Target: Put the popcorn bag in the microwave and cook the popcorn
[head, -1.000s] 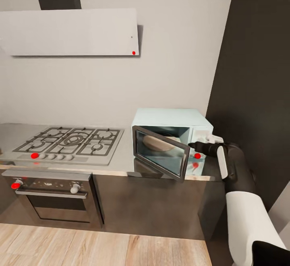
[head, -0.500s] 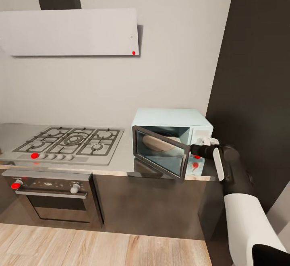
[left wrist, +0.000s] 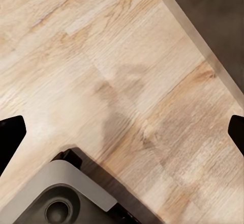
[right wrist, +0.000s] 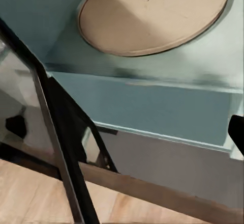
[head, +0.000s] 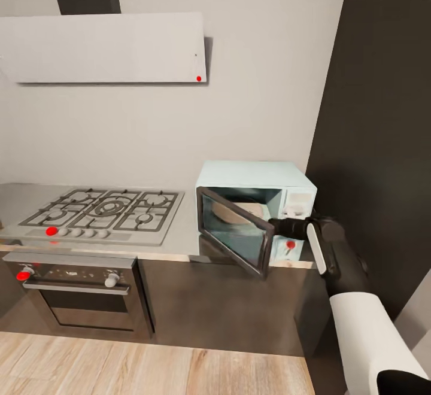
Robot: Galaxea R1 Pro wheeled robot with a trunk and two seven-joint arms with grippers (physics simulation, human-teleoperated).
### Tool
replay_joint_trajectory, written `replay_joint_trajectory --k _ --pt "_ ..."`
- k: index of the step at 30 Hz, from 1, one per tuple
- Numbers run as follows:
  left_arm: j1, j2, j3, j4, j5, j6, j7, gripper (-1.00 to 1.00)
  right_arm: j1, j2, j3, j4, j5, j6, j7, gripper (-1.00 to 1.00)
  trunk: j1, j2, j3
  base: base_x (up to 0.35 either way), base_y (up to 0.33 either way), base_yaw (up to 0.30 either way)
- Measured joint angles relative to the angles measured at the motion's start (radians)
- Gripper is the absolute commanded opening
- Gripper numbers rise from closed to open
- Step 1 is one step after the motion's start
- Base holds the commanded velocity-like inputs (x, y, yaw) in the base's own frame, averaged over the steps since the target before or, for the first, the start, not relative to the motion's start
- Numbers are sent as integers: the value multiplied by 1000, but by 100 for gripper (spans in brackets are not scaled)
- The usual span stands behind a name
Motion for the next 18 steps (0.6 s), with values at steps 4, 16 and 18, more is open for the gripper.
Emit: replay_joint_trajectory --k 4,16,18 --pt "0 0 0 0 0 0 1 100 5 -1 20 -3 1 0 61 100 0 0 0 0 0 0" --pt "0 0 5 -1 2 2 -10 100 7 0 79 -5 3 -2 79 100 0 0 0 -113 145 0" --pt "0 0 5 -1 2 2 -10 100 7 0 80 -4 3 -2 79 100 0 0 0 -211 241 0"
